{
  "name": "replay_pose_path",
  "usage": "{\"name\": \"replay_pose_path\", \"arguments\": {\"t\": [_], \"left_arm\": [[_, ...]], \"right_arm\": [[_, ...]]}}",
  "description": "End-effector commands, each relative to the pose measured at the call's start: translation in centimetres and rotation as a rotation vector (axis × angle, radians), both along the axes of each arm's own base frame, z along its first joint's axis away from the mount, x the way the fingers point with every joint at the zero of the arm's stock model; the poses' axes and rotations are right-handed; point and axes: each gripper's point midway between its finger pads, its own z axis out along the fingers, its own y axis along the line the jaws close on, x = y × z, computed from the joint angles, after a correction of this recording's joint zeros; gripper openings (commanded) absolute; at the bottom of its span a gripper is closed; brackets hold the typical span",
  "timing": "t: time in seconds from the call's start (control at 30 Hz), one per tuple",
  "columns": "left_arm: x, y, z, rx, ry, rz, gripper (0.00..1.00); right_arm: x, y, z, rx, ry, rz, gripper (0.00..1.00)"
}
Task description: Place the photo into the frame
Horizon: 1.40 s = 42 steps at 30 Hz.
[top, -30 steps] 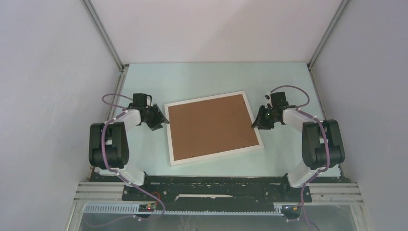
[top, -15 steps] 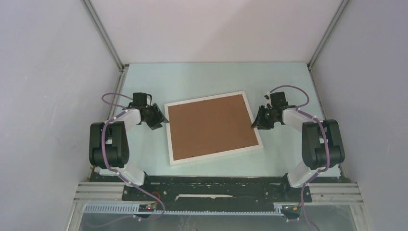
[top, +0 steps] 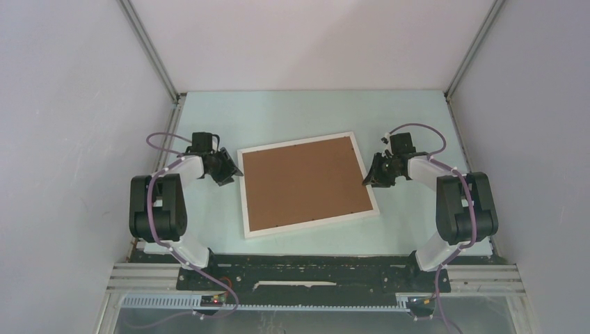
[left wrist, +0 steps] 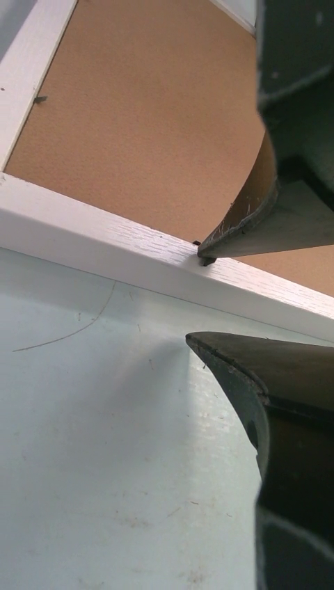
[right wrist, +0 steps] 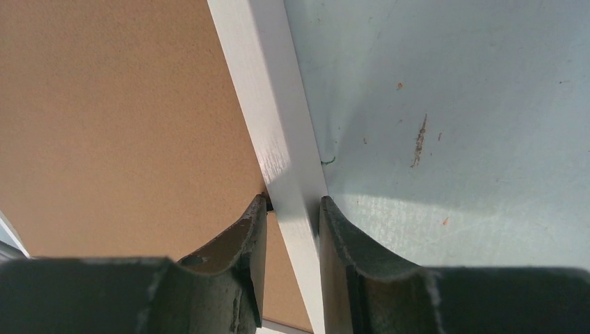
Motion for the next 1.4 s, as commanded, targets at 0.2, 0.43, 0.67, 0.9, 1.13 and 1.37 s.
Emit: {"name": "replay_pose_path", "arguments": {"t": [0.2,0.43,0.67,0.9,1.13,1.37], "left_arm": [[0.8,1.0,-0.8,0.084,0.032,-0.009,0.47],[-0.6,0.7,-0.7,0.125,0.051,-0.049,0.46],[-1.7,0.4,-0.4,0.19,0.058,-0.09,0.46],[-0.4,-0.7,-0.8,0.183,0.054,-0.107,0.47],[1.3,-0.6,-0.6,0.196,0.053,-0.104,0.47],[1.6,-0.7,-0.5,0.201,0.081,-0.167,0.47]], "right_arm": [[-1.0,1.9,-0.6,0.039,0.038,0.063,0.24],[-1.0,1.9,-0.2,0.035,0.031,0.066,0.24],[-0.9,2.0,0.0,0.041,0.023,0.065,0.24],[-0.9,1.9,0.1,0.037,0.02,0.066,0.24],[-0.9,2.1,0.1,0.042,0.02,0.071,0.24],[-0.9,2.2,0.2,0.046,0.015,0.075,0.23]]}}
